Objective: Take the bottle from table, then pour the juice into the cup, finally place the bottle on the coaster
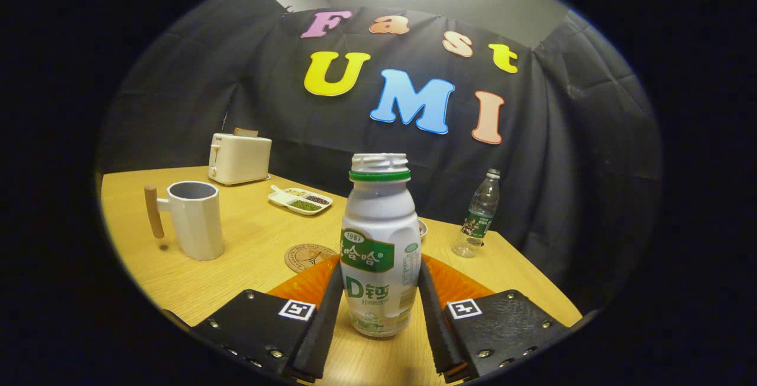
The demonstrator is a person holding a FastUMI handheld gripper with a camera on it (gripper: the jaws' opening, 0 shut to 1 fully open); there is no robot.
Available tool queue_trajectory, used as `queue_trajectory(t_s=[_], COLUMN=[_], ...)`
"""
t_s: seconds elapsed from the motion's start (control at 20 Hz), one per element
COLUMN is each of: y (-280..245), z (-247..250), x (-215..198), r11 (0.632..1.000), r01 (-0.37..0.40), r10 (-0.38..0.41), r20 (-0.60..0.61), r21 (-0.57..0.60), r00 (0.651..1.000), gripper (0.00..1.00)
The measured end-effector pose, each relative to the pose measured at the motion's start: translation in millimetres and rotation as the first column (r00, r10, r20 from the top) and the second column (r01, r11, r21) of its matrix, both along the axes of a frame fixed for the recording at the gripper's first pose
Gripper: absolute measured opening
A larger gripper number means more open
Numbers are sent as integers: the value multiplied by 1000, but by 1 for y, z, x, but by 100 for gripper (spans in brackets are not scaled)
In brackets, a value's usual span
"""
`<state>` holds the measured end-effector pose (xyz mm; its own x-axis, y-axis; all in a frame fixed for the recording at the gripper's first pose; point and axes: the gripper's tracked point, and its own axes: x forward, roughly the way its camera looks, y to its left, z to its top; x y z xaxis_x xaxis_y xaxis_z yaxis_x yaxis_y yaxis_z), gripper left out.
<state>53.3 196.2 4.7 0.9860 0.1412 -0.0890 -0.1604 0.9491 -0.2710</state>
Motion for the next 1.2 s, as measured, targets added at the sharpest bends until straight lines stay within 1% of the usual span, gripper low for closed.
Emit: queue_trajectory(t_s=[0.3, 0.5, 0.75, 0.95, 1.2], y=[10, 16, 30, 46, 67], z=[18, 35, 57, 68, 77], x=[5, 6, 8, 12, 12], r11=[994, 974, 927, 895, 832], r01=[1, 18, 37, 39, 59], r10=[4, 1, 19, 44, 70], r20=[46, 85, 146, 174, 210], r21=[-113, -225, -374, -445, -551], r00=[999, 996, 989, 984, 975], gripper=[67, 67, 67, 67, 67])
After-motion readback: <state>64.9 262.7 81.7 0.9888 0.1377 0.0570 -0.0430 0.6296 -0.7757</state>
